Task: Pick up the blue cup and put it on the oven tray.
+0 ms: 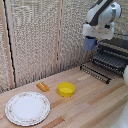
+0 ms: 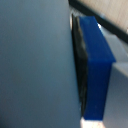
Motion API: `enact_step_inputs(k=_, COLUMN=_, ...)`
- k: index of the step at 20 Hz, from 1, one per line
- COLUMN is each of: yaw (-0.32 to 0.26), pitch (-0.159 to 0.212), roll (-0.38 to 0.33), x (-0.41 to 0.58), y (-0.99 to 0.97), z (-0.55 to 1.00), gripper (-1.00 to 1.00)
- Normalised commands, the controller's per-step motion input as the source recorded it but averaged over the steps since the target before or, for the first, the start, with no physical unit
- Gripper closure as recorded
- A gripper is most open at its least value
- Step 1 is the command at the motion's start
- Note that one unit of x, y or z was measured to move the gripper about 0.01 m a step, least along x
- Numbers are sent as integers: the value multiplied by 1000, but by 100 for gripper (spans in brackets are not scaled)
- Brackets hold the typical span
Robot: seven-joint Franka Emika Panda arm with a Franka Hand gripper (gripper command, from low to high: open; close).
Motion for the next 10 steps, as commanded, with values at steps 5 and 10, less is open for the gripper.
enact_step_inputs(k=5, yaw=-74, pitch=218, roll=-194, x=-2, y=-657, z=21, gripper=100)
enact_step_inputs(k=10, yaw=-127, pitch=209, roll=-123, x=-26, y=-491, z=-3, gripper=100)
